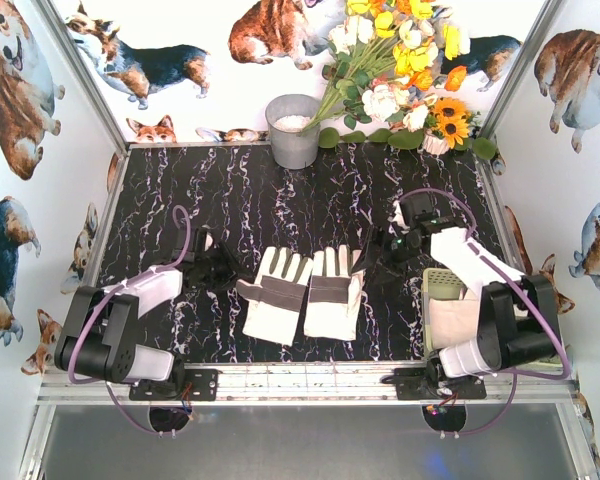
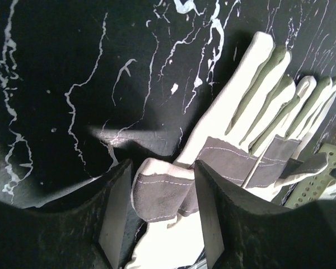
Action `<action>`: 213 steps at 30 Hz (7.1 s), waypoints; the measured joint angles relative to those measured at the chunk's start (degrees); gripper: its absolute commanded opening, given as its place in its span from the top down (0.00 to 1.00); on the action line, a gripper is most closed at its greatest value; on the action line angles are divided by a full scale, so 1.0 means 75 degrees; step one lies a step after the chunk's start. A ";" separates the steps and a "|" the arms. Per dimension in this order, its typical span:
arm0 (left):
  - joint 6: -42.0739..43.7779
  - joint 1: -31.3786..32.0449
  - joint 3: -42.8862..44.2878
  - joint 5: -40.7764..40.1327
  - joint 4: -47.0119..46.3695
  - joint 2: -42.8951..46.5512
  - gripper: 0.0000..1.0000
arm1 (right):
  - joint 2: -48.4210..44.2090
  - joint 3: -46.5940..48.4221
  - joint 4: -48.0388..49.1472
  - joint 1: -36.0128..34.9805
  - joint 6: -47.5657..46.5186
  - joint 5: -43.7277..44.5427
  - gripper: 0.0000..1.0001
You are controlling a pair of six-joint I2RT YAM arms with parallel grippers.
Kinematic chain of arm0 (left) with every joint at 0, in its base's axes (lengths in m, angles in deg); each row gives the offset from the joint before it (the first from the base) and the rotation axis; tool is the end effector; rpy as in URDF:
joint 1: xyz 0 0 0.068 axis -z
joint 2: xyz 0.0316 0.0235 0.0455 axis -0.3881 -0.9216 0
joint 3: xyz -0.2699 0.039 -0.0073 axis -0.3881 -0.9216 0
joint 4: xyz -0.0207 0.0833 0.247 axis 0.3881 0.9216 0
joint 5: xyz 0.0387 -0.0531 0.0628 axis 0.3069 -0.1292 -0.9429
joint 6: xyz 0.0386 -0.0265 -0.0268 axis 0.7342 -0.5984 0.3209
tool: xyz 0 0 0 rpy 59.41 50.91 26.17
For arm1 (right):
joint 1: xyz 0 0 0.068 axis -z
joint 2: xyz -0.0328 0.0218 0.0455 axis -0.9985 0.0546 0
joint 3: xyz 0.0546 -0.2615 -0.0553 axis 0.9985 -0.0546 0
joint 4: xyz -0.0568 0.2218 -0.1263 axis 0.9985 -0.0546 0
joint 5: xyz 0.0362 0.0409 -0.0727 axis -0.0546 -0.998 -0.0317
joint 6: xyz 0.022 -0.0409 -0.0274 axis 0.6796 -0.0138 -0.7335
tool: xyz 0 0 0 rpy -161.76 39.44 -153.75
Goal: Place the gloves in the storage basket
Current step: Pair the glove with the glove, then adjust the glove at the center of the board.
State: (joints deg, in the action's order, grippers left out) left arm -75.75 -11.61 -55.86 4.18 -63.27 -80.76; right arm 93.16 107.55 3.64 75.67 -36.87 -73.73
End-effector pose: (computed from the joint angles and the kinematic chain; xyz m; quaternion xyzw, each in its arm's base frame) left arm 0.2338 -0.0586 0.1417 -0.2308 0.9095 -0.2888 0.1899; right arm 0.2489 0.0680 0.2079 0.1066 0.9445 0.3042 0.0640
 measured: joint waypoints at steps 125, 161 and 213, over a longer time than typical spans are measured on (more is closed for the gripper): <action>0.0265 0.2256 0.3346 -0.1402 0.1189 -0.1448 0.38 | -0.0169 -0.1005 0.2060 -0.0842 0.1236 -0.0134 0.47; 0.0504 0.2057 0.3413 -0.0379 0.0979 -0.2754 0.45 | 0.0379 -0.0239 0.2477 -0.0889 0.1145 -0.1075 1.00; 0.0673 0.2477 0.2704 0.0694 0.0621 -0.2719 0.93 | -0.0903 -0.1358 0.1687 -0.1801 0.2267 -0.0478 1.00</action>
State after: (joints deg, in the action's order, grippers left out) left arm -70.70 6.96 -35.58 9.38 -58.61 -101.15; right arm 86.38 97.36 16.30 62.16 -19.86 -77.31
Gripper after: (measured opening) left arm 0.180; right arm 0.036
